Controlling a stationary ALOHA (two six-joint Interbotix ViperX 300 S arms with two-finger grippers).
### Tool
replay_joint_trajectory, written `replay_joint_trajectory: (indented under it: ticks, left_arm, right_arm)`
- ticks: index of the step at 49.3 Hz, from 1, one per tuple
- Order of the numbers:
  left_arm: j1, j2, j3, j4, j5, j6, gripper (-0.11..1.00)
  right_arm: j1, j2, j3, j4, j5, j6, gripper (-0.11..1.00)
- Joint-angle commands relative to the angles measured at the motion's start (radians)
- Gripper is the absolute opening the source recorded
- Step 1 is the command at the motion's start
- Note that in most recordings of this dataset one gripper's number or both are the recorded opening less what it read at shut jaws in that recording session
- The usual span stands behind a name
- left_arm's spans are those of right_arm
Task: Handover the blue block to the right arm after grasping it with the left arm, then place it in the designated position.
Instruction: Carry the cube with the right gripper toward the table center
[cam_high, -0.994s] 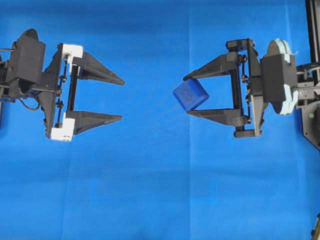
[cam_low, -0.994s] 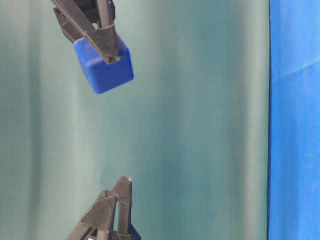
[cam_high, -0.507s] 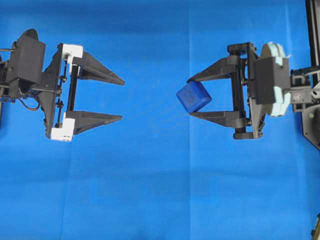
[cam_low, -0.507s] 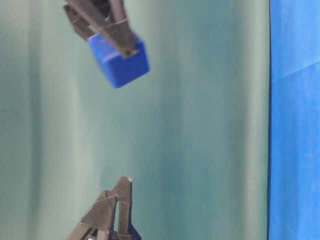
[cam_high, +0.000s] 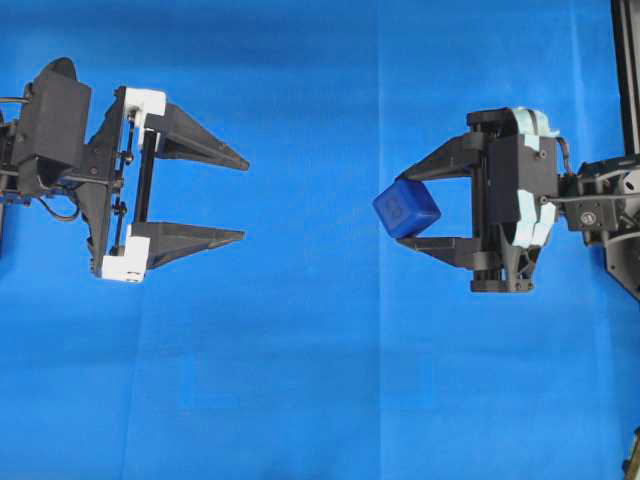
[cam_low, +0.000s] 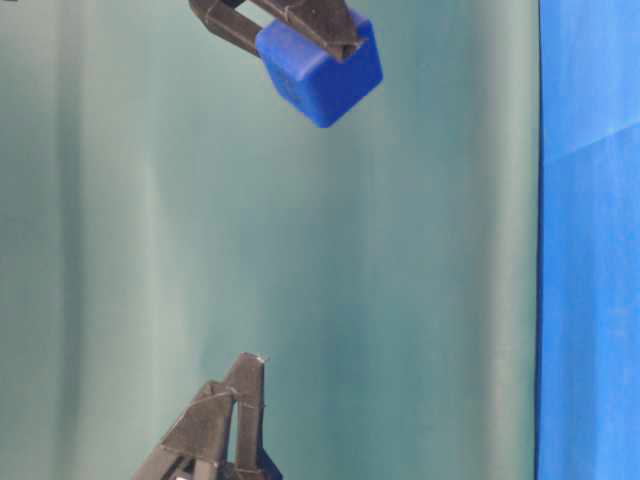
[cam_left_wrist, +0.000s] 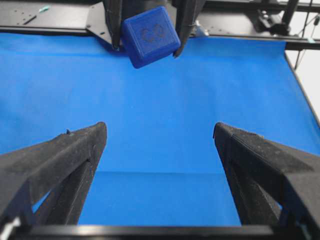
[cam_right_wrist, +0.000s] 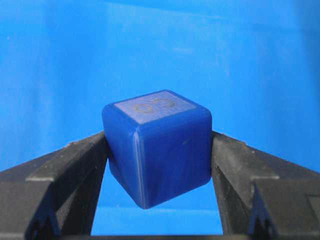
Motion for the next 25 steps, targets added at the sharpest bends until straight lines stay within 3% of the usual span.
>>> replay_joint_trajectory:
  ticks: [1, 25]
  left_arm:
    - [-0.005, -0.012, -0.012, 0.002, -0.005, 0.0, 0.93]
    - [-0.005, -0.011, -0.015, 0.002, -0.005, 0.0, 0.93]
  right_arm:
    - [0.003, -0.003, -0.029, 0.002, -0.003, 0.003, 0.54]
    - [0.003, 0.014, -0.025, 0.0, -0.005, 0.003, 0.54]
